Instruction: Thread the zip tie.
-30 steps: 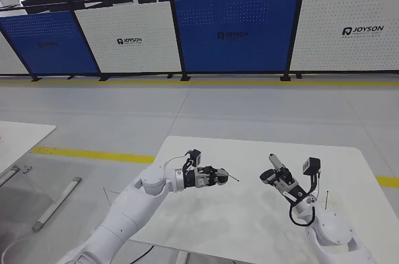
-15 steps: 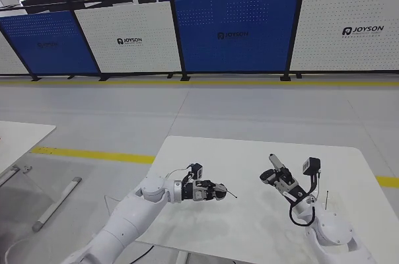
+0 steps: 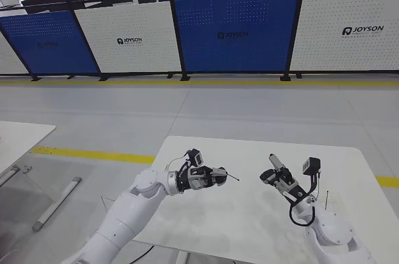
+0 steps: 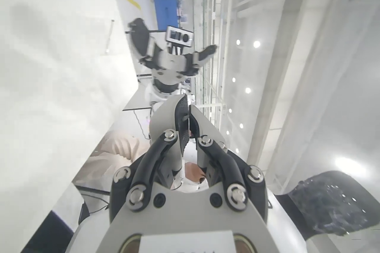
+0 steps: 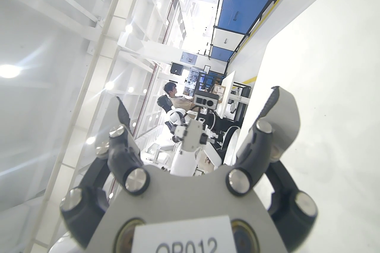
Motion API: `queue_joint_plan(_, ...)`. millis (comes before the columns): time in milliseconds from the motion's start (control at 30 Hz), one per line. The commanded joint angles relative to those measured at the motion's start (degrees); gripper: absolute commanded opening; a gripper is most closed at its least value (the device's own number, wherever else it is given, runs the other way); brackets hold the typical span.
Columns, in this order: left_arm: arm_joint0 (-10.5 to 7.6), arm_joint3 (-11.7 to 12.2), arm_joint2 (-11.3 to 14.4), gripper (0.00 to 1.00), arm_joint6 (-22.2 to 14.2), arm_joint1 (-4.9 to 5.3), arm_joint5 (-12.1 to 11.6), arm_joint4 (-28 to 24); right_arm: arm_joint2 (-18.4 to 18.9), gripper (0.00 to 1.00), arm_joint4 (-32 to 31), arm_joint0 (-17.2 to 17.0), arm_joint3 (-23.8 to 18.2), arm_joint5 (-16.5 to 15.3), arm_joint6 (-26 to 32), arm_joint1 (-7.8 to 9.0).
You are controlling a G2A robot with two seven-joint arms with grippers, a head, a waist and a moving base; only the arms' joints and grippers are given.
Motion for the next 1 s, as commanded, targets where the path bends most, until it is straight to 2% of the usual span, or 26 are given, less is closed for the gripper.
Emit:
queue_joint_plan(0,1.25,-2.91,-1.64,0.0,-0.46,0.43,1.17,-0.86,0.0,1.0,0.0,0.0,0.0,0.0,0.0,0.0)
queue_joint_plan(333,1.25,-2.91,-1.64,0.0,-0.46,0.43,1.17,-0.86,0.0,1.0,0.0,0.0,0.0,0.0,0.0,0.0)
queue_joint_plan(433,1.99,-3.39,-1.04,0.0,2.26,0.51,1.64,2.25,0.0,1.0,0.0,0.0,0.0,0.0,0.0,0.0)
queue_joint_plan(567,2.94,-2.43,0.39,0.0,3.79,0.76,3.77,7.43,0.0,1.0,0.0,0.0,0.0,0.0,0.0,0.0)
queue_joint_plan(667,2.77,-0.29,1.87,0.0,3.39,0.53,5.82,6.95,0.0,1.0,0.0,0.0,0.0,0.0,0.0,0.0)
queue_joint_plan(733,2.43,1.45,2.72,0.0,3.69,0.33,5.81,6.98,0.0,1.0,0.0,0.0,0.0,0.0,0.0,0.0)
queue_joint_plan(833,1.72,2.86,3.4,0.0,3.58,0.12,5.34,6.65,0.0,1.0,0.0,0.0,0.0,0.0,0.0,0.0)
queue_joint_plan(967,1.27,1.51,3.36,0.0,3.61,0.05,3.84,6.3,0.0,1.0,0.0,0.0,0.0,0.0,0.0,0.0)
